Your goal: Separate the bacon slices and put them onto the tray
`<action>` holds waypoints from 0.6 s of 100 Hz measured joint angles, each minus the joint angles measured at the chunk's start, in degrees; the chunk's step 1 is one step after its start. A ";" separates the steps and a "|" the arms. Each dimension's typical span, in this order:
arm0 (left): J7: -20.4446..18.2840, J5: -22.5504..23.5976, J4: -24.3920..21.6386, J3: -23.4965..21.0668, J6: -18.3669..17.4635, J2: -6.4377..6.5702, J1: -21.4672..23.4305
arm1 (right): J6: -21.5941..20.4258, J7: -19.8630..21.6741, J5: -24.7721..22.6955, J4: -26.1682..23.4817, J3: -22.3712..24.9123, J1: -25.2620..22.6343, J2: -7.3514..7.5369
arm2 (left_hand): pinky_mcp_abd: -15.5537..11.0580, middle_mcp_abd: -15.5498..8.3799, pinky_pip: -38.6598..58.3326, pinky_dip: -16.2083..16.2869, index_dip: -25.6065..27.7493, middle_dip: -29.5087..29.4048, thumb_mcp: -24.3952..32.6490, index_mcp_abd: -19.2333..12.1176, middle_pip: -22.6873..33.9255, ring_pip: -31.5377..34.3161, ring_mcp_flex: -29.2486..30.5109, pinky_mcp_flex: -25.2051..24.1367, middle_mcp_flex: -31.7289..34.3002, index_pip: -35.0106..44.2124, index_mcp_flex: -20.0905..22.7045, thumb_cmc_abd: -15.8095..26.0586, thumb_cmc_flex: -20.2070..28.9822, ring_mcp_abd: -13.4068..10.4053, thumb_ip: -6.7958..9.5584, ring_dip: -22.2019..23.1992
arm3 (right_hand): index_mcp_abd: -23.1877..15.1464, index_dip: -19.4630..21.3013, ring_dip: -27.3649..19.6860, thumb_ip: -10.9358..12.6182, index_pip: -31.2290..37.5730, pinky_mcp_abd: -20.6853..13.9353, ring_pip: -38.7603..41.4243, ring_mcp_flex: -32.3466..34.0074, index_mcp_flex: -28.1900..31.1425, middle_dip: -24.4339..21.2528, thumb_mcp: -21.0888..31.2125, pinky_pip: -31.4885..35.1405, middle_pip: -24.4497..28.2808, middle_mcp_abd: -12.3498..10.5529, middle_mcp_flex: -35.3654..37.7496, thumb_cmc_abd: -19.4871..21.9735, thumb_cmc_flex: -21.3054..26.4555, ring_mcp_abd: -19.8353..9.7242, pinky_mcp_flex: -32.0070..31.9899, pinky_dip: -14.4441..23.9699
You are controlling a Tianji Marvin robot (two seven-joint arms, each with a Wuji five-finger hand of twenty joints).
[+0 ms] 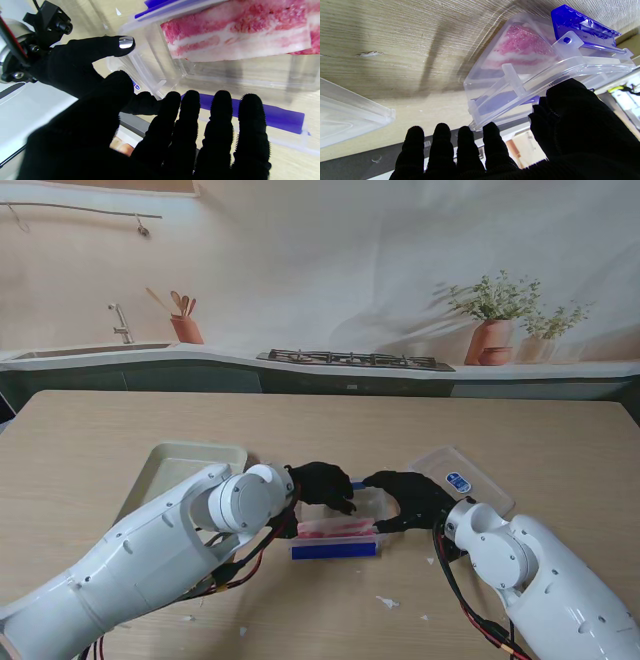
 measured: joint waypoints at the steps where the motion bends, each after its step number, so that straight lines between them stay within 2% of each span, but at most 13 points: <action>1: 0.01 -0.01 0.11 0.15 0.06 -0.04 -0.11 | 0.00 0.00 0.00 0.00 0.00 0.00 0.00 | 0.00 0.00 0.00 0.00 0.00 0.00 0.00 0.00 0.00 0.00 0.00 -0.03 0.00 0.00 0.00 0.00 0.00 0.01 0.00 0.00 | 0.00 0.00 0.00 0.00 0.00 0.00 0.00 0.00 0.00 0.00 0.00 0.00 0.00 -0.01 0.00 0.00 0.00 0.00 0.00 0.00; 33: 0.08 -2.19 2.75 2.37 1.97 -1.25 -1.66 | -0.01 -0.04 0.14 -0.06 0.23 -0.14 -0.03 | -0.04 0.33 0.58 0.05 -0.58 -0.01 0.00 0.39 -0.05 -0.04 -1.21 -1.33 -0.63 -1.38 0.00 -0.01 -0.04 0.69 0.00 0.00 | 0.00 -0.01 0.00 0.00 0.00 0.00 0.00 0.00 0.00 0.02 0.00 0.00 0.01 -0.52 0.00 0.00 0.00 0.00 0.00 0.01; 60: 0.10 -3.50 4.86 3.93 2.78 -2.17 -2.47 | 0.06 0.09 0.18 -0.10 0.12 -0.11 -0.02 | -0.41 0.90 0.59 0.02 -1.76 -1.85 -0.50 1.16 -3.39 -3.53 -4.55 -3.46 -2.44 -3.63 -0.07 0.02 -0.04 1.43 0.00 -3.72 | 0.00 -0.01 0.00 0.00 0.00 0.00 0.00 0.00 0.00 0.02 0.00 0.00 0.01 -0.52 0.00 0.00 0.00 0.00 0.00 0.01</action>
